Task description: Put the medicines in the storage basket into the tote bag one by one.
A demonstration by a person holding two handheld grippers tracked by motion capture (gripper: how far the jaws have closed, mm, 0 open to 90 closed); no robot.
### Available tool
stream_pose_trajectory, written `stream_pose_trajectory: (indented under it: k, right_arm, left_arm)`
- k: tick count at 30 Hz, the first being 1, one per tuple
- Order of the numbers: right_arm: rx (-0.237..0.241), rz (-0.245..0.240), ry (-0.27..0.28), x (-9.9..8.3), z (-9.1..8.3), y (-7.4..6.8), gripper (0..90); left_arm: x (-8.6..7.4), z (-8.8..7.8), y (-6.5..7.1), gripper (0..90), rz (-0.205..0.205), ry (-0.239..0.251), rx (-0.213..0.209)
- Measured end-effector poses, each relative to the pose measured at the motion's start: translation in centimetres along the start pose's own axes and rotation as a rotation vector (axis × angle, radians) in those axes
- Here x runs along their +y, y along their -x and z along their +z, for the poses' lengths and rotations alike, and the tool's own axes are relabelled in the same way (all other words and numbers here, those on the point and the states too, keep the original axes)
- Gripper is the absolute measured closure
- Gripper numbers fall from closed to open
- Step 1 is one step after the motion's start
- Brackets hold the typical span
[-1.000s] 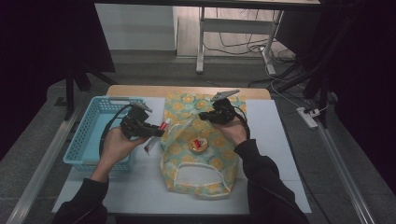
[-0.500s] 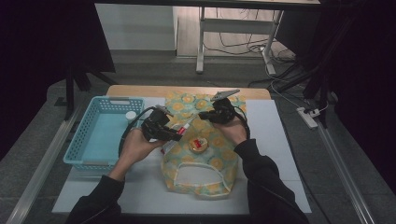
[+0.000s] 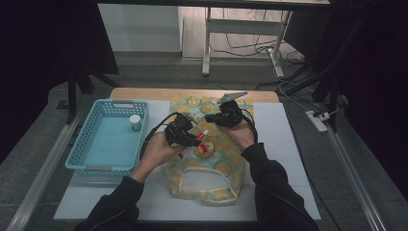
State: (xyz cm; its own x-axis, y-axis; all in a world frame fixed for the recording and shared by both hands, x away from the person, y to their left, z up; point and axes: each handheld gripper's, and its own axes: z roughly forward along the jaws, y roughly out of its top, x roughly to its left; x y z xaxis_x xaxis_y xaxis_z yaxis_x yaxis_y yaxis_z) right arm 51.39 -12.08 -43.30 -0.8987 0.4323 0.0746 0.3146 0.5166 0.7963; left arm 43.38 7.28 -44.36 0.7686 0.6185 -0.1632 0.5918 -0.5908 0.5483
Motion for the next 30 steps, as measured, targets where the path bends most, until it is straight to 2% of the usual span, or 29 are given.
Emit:
stream_pose_trajectory:
  k: [8,15,23,30]
  right_arm:
    - [-0.002,0.003,0.002,0.0,0.0,0.0,90.0]
    - [-0.008,0.006,-0.003,-0.2,0.1,0.1,90.0]
    - [-0.018,0.007,-0.006,-0.2,0.5,-0.1,90.0]
    - [-0.027,0.013,-0.014,-0.4,0.7,0.1,90.0]
  left_arm:
    - [0.6,1.8,-0.8,74.4,0.010,-0.027,0.070]
    - [0.5,2.7,-1.9,74.4,-0.003,-0.024,0.088]
    - [0.7,3.9,-3.0,74.5,-0.010,-0.034,0.130]
    - [0.7,4.7,-3.7,74.5,-0.031,-0.027,0.140]
